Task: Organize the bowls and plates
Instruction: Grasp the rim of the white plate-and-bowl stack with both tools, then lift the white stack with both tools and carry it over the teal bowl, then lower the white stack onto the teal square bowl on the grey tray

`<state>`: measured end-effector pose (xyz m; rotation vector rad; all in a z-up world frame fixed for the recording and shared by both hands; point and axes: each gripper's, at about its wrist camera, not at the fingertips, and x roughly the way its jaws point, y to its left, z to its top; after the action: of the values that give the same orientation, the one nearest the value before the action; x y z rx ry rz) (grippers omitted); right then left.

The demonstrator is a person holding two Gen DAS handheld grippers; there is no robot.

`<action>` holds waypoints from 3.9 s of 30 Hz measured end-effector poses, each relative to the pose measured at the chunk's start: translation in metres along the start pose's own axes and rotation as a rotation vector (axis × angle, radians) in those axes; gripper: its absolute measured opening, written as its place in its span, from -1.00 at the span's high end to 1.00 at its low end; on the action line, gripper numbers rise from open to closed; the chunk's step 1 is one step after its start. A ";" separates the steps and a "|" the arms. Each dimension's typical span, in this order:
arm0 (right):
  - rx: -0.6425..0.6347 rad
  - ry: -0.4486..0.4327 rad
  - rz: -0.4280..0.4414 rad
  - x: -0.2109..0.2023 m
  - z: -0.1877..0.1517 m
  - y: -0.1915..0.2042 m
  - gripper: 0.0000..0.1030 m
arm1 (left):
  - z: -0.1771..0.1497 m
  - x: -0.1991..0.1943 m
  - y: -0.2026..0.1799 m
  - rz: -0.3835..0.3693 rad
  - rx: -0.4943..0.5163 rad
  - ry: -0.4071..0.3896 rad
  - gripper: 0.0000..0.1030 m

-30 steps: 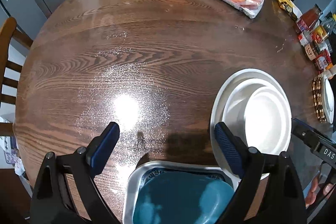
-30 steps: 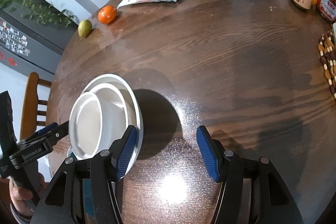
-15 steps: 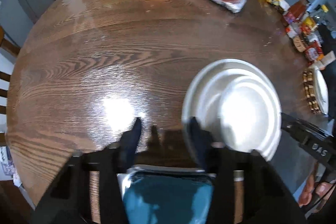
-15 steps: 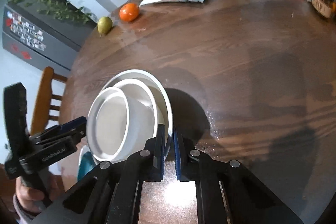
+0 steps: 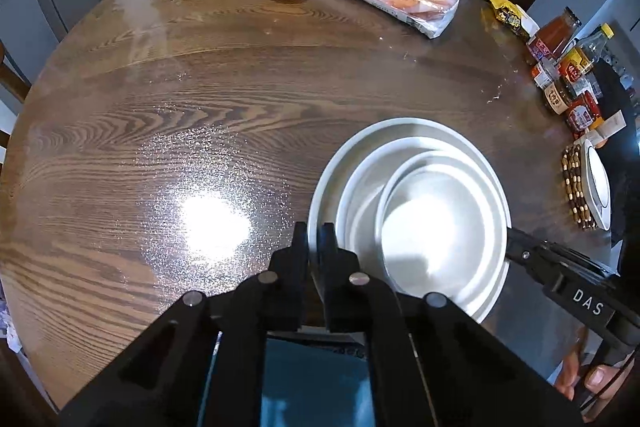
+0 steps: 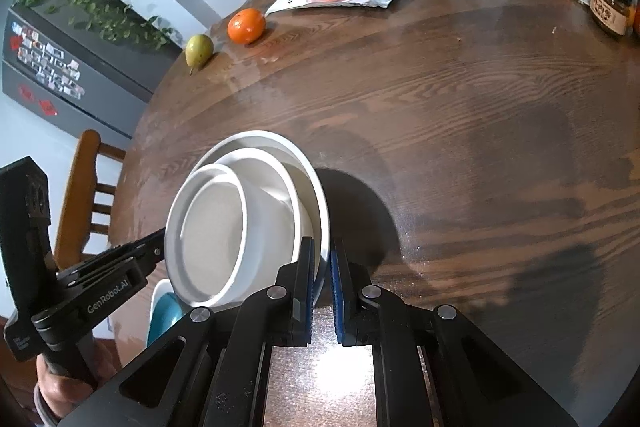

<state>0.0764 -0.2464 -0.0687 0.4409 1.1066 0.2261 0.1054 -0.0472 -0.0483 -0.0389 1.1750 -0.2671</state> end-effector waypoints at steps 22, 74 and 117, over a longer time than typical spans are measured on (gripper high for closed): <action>-0.054 -0.094 0.055 -0.041 -0.003 0.029 0.78 | -0.008 -0.061 -0.004 0.075 0.021 -0.189 0.98; -0.128 0.015 0.066 -0.029 -0.074 0.088 0.78 | -0.087 -0.089 0.046 0.163 -0.036 -0.167 0.96; -0.072 0.103 0.049 0.001 -0.082 0.080 0.78 | -0.092 -0.062 0.053 0.201 -0.029 -0.090 0.95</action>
<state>0.0063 -0.1562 -0.0640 0.3960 1.1858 0.3337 0.0085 0.0286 -0.0366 0.0411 1.0839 -0.0705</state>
